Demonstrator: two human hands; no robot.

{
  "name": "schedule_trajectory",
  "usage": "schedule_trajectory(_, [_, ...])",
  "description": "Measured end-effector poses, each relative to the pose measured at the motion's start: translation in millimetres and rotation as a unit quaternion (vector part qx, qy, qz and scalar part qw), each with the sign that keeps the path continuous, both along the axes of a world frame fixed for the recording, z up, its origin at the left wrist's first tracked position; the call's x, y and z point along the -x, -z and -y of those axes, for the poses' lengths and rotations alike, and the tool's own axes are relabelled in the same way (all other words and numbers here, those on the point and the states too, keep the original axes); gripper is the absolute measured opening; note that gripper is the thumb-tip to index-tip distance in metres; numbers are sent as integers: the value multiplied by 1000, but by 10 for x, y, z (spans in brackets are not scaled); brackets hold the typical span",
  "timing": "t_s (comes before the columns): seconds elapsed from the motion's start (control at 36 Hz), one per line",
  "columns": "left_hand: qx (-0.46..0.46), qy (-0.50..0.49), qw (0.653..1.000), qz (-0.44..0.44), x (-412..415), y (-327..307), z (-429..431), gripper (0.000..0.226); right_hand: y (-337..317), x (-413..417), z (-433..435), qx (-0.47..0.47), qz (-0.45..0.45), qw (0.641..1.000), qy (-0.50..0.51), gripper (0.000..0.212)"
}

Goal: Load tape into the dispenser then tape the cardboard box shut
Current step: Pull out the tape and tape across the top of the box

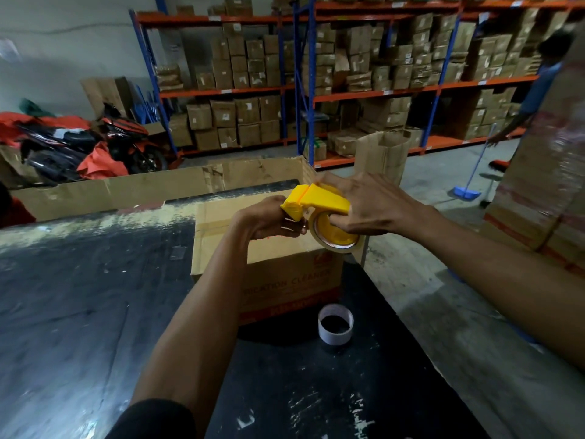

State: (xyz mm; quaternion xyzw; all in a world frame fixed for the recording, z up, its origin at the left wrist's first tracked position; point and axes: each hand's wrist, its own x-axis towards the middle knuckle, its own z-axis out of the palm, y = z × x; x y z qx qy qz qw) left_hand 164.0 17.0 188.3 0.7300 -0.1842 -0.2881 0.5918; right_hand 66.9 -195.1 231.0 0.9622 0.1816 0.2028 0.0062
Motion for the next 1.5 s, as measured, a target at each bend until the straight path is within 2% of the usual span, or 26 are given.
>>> schedule_trajectory(0.08, [2,9,999,-54,-15,-1,-32,28,5,13,15,1,-5,1000,3,76])
schedule_trajectory(0.31, [-19,27,998,-60,-95,56,-44,25,52,4,14,-4,-15,1000,8,70])
schedule_trajectory(0.42, [-24,42,999,-12,-159,101,-17,24,64,-18,21,-11,-15,1000,9,69])
schedule_trajectory(0.58, [-11,43,992,120,-260,231,84,26,121,-76,56,-33,-13,999,27,72])
schedule_trajectory(0.69, [-66,51,983,161,-438,275,129,33,206,-70,-24,-49,-46,996,57,71])
schedule_trajectory(0.83, [-116,92,981,127,-617,250,202,36,271,-126,-82,-55,-51,992,99,67])
schedule_trajectory(0.92, [-118,108,983,91,-803,286,226,27,287,-155,-118,-48,-64,991,103,67])
schedule_trajectory(1.06, [-124,110,985,43,-1073,289,262,25,306,-153,-214,-60,-65,988,127,52])
schedule_trajectory(1.17, [-107,107,988,29,-1170,263,336,24,316,-236,-363,-55,-54,986,148,55])
schedule_trajectory(1.25, [-110,99,986,81,-1235,346,305,22,313,-290,-433,-56,-63,983,162,55])
schedule_trajectory(1.31, [-120,95,976,153,-1279,439,288,19,348,-322,-470,-57,-74,981,173,53])
schedule_trajectory(1.42, [-187,43,921,339,-1457,619,261,14,457,-379,-548,-59,-84,980,172,46])
schedule_trajectory(1.5, [-190,15,897,398,-1515,709,235,15,482,-435,-570,-64,-88,979,174,46])
